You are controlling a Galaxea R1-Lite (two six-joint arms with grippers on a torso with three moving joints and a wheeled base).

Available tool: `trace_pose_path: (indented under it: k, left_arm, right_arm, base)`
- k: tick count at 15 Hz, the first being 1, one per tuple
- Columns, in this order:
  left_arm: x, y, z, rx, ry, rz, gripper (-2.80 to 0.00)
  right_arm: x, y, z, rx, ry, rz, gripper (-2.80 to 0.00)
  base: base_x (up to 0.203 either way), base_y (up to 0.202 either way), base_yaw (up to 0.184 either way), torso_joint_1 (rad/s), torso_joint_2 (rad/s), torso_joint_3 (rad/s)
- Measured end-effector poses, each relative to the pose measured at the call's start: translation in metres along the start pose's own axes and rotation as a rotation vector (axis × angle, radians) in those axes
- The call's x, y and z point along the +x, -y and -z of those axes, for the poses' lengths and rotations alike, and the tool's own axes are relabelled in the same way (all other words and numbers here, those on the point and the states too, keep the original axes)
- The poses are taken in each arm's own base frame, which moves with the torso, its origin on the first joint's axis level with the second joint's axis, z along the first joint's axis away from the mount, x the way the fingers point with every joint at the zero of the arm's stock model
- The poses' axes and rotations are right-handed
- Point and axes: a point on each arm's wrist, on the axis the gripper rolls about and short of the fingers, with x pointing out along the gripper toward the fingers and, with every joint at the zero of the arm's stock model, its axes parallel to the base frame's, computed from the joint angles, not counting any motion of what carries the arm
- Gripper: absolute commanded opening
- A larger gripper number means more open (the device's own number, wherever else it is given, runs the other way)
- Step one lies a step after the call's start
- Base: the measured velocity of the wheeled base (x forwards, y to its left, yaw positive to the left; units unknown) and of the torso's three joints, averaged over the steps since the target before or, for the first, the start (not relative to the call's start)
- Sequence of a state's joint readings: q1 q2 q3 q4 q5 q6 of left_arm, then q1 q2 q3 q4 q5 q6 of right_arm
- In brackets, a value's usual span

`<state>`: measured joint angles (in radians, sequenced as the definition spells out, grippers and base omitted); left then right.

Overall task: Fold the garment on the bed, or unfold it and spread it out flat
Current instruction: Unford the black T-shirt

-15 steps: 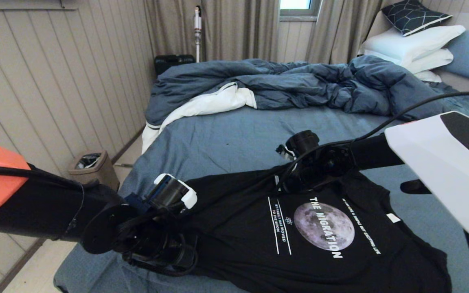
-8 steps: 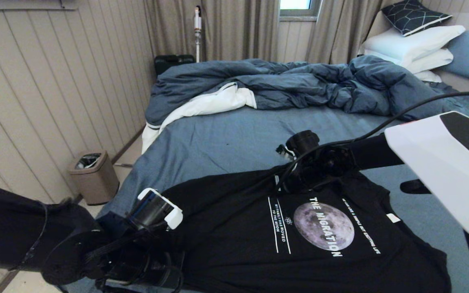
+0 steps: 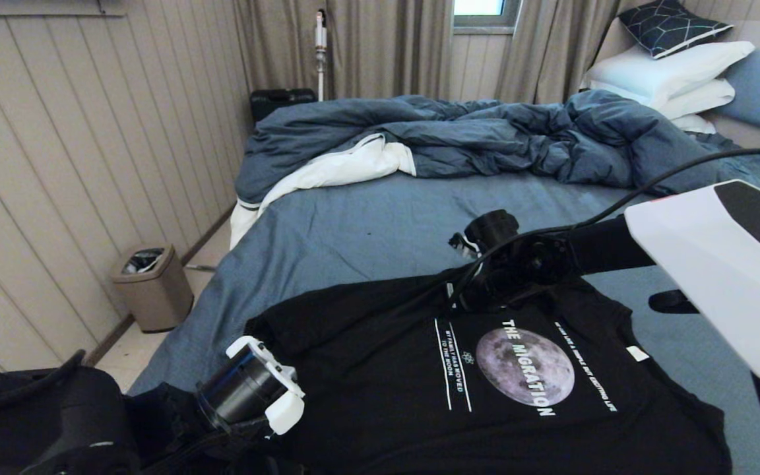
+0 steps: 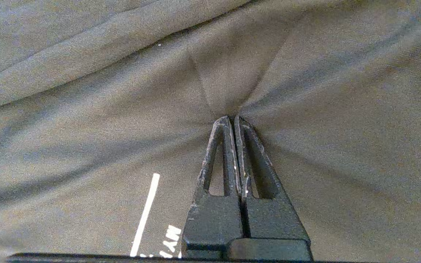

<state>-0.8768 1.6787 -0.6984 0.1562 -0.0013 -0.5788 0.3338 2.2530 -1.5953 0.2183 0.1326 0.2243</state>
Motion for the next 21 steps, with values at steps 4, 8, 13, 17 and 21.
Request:
trace_pose_path:
  k: [4,8,13,17,21]
  left_arm:
    - [-0.016,0.006,-0.007,0.011,0.044,0.024,-2.80]
    - [-0.034,0.001,-0.042,-0.019,0.159,0.028,-2.80]
    - [-0.013,-0.014,-0.090,-0.051,0.193,-0.028,-2.80]
    - [0.028,-0.029,-0.113,-0.045,0.155,-0.087,-2.80]
    - [0.041,-0.068,-0.139,-0.140,0.186,-0.138,-2.80]
  right_arm:
    - [-0.001,0.000,-0.001,0.001,0.003,0.000,-2.80]
    - [-0.007,0.007,-0.008,0.018,0.029,0.010,-2.80]
    - [-0.015,0.012,-0.013,0.027,0.051,0.015,-2.80]
    - [-0.017,0.012,-0.014,0.028,0.058,0.013,-2.80]
    - [-0.018,0.011,-0.014,0.028,0.057,0.010,-2.80]
  base:
    - [0.000,0.000,0.000,0.000,0.00,0.000]
    - [0.000,0.000,0.000,0.000,0.00,0.000]
    - [0.000,0.000,0.000,0.000,0.00,0.000]
    - [0.000,0.000,0.000,0.000,0.00,0.000]
    - [0.000,0.000,0.000,0.000,0.00,0.000]
